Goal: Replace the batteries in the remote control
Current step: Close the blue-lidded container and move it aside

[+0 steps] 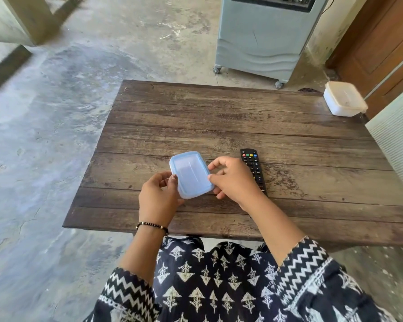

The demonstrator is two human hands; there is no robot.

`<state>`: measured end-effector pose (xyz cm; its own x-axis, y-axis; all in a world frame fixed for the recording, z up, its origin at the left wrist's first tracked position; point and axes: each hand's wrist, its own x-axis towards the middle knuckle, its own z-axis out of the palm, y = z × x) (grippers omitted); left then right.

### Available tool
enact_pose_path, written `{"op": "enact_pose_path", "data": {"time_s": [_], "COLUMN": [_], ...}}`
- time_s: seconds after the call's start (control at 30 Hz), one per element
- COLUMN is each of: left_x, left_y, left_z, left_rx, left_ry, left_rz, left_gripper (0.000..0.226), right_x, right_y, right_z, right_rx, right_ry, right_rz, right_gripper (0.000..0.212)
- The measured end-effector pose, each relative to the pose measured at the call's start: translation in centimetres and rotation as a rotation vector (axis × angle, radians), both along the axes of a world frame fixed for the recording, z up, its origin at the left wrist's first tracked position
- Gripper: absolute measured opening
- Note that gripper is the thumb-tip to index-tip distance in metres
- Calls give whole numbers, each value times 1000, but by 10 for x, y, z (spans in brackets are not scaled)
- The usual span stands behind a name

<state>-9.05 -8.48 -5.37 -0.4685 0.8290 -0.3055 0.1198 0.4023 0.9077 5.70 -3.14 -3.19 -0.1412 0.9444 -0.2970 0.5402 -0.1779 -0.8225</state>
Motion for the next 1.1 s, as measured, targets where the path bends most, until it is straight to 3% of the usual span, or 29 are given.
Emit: {"op": "enact_pose_path", "data": {"time_s": [0.2,0.33,0.47,0.6,0.83,0.97,1.1], "left_x": [-1,-3,-4,-5,4,5,11], "left_y": [1,2,3,4,-1,-9,-16], "left_z": [0,-3,-2,0,3,13,28], "left_rx": [-9,-18,-30,-57,-45,15,47], "left_ry": [-2,-60,-234,-320,-163,-406,-527], "left_rz": [-14,4,-5,-18,9,-4,-14], "left_gripper": [29,20,8,11,15,37,14], "right_x": [-4,-5,-6,-9,-5,15,28], "right_y": [4,5,5,7,-3,-21,-41], "right_z": [3,1,-3,-5,1,13,19], "right_rx": [62,-54,-145,-165,-72,-60,-124], "right_ry": [-124,-31,72,56,2,82,292], "right_rz": [77,60,7,-17,9,35,-88], "right_gripper": [16,20,16,22,19,25,12]}}
